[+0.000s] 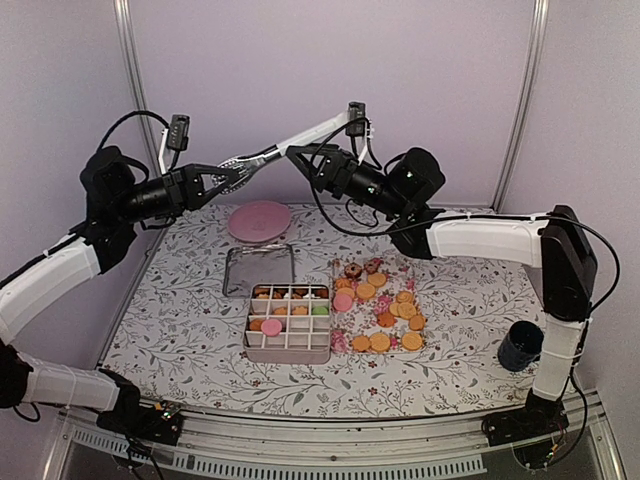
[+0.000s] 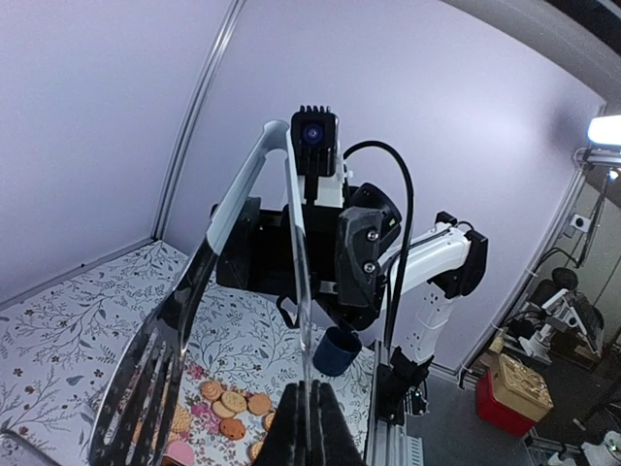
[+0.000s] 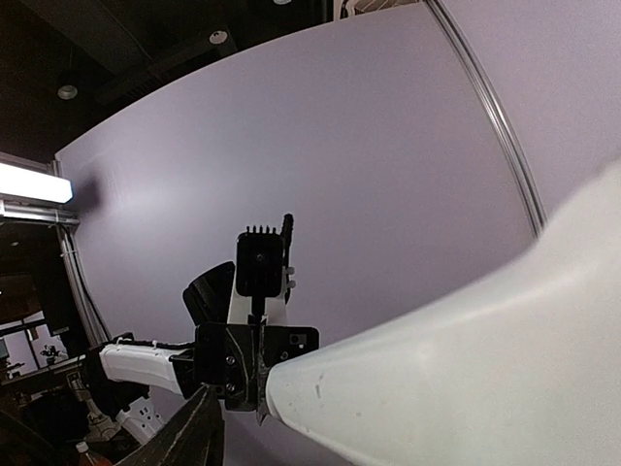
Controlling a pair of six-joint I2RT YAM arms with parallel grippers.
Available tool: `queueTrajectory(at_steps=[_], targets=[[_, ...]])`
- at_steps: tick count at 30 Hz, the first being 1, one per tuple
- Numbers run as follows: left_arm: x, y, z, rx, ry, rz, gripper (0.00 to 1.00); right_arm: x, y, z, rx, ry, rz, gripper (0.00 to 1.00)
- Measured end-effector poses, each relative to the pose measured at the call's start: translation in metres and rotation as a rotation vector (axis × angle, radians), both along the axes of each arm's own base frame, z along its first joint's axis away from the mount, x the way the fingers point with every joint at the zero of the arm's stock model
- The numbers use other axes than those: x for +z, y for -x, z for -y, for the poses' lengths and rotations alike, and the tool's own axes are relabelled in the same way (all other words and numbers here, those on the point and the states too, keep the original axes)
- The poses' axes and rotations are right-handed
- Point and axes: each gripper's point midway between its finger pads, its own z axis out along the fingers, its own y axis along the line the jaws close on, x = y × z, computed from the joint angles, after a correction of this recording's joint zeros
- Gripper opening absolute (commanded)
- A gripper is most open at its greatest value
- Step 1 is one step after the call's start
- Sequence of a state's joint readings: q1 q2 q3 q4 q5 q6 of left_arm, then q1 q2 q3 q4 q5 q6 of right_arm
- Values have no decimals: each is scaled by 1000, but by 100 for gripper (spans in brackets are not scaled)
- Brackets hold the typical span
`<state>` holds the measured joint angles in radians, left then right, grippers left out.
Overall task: Pack the cookies
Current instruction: Pass from the left arm to the right
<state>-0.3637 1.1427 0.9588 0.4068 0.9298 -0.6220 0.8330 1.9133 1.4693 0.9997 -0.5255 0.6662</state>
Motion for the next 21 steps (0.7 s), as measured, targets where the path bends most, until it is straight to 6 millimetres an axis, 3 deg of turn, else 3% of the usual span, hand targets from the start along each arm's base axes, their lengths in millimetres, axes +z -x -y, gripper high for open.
queueTrajectory(at_steps=[3, 7, 11, 15, 21], targets=[[0, -1, 0, 3, 0, -1, 0, -1, -2, 0, 0, -15, -9, 64], [1, -2, 0, 6, 1, -1, 0, 2, -3, 4, 6, -53, -18, 71], [2, -1, 0, 1, 2, 3, 0, -5, 0, 19, 24, -123, -47, 76], [6, 0, 0, -2, 4, 13, 0, -18, -11, 36, 22, -151, -113, 79], [7, 0, 0, -4, 6, 19, 0, -10, -14, 45, 37, -189, -122, 78]])
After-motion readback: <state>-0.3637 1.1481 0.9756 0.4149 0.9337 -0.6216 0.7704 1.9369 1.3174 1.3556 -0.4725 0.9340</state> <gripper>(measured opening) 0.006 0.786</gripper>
